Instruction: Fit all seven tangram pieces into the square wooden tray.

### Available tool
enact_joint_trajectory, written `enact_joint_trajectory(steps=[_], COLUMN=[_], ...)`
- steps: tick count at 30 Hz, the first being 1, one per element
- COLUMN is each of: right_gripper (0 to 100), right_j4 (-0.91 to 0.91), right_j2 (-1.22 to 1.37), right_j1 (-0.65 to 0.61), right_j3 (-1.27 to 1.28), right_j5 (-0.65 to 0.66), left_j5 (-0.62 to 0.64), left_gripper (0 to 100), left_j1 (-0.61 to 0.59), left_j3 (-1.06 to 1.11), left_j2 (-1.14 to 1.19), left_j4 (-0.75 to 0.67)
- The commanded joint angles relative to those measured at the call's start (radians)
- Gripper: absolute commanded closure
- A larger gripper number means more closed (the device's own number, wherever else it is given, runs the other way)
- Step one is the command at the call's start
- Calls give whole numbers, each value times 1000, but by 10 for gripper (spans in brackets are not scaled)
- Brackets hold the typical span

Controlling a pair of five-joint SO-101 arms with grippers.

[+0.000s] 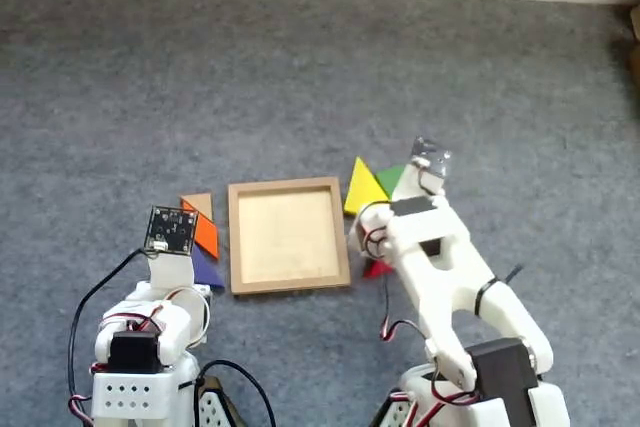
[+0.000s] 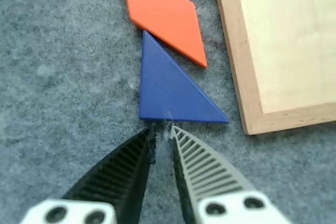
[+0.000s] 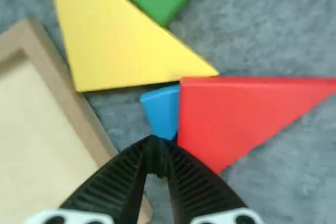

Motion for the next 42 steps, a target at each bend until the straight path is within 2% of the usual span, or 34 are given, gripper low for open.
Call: enact_joint_trajectory(steps=[1, 8, 18, 23, 30, 35, 38, 42], right_gripper=[995, 995, 995, 995, 995, 995, 995, 995], right_j4=[81, 185, 318, 447, 665, 684, 677, 582], right_j2=[8, 8, 8, 1, -136, -286, -346, -351], right_j1=[61, 157, 352, 421, 421, 424, 421, 420], right_j3=[-12, -4, -12, -56, -248, -331, -348, -341], right_j5=[121, 282, 640, 747, 752, 749, 644, 512], left_j5=[5, 5, 5, 5, 5, 5, 5, 5], left_gripper=[933, 933, 933, 933, 933, 933, 933, 933], left_j1=[1, 1, 1, 1, 1, 1, 1, 1], left_j3=[21, 21, 21, 21, 21, 21, 21, 21], left_j2=[-47, -47, -47, -47, -47, -47, -47, -47], left_j4=[3, 3, 3, 3, 3, 3, 3, 3])
